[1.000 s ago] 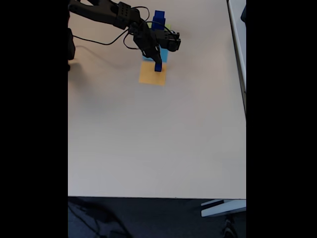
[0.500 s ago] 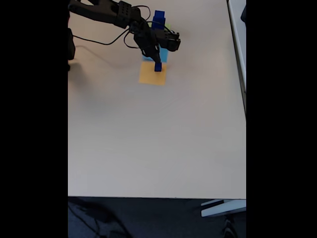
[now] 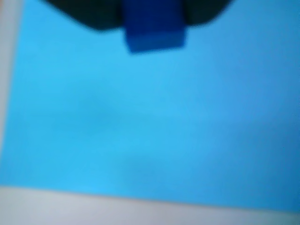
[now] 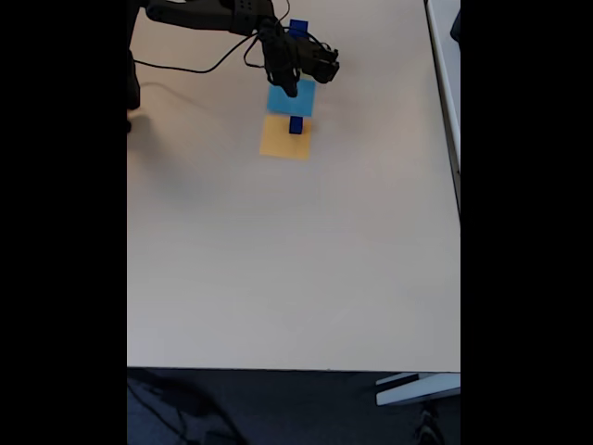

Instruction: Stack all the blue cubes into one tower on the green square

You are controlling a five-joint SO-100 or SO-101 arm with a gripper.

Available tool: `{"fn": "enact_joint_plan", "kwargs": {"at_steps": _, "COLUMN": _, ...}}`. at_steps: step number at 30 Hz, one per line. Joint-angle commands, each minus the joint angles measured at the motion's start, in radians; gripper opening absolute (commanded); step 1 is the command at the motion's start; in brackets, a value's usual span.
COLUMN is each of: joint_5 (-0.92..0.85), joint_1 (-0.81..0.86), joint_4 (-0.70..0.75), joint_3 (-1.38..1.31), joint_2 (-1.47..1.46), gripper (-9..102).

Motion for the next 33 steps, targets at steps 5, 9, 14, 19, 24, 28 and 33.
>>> {"fn": "enact_joint_plan", "kwargs": {"at_steps": 5, "joint_5": 0.025, "joint_1": -0.009, "joint_4": -0.063, "joint_3": -0.002, "joint_2": -0.009, "gripper": 1}}
{"fn": "enact_joint_plan", "kwargs": {"at_steps": 9, "joint_5": 0.037, "joint_1": -0.012, "joint_4": -0.107, "joint_3": 0.029, "joint_2": -0.023, "gripper": 1}}
{"fn": "enact_joint_plan", "kwargs": {"at_steps": 14, "joint_5": 0.083, "joint_1": -0.023, "joint_4": -0.121, "joint_3": 0.057, "joint_2": -0.031, "gripper": 2}}
{"fn": "enact_joint_plan", "kwargs": {"at_steps": 19, "joint_5": 0.114, "joint_1": -0.028, "joint_4": -0.121, "joint_3": 0.074, "joint_2": -0.032, "gripper": 3}}
{"fn": "enact_joint_plan", "kwargs": {"at_steps": 24, "joint_5": 0.094, "joint_1": -0.026, "joint_4": -0.115, "joint_3": 0.074, "joint_2": -0.026, "gripper": 13}}
{"fn": "enact_joint_plan", "kwargs": {"at_steps": 28, "joint_5": 0.054, "joint_1": -0.028, "joint_4": -0.100, "joint_3": 0.046, "joint_2": -0.025, "gripper": 20}}
{"fn": "enact_joint_plan", "kwargs": {"at_steps": 33, "joint_5": 0.005, "joint_1": -0.043, "joint_4": 0.060, "joint_3": -0.138, "joint_2": -0.057, "gripper": 22}}
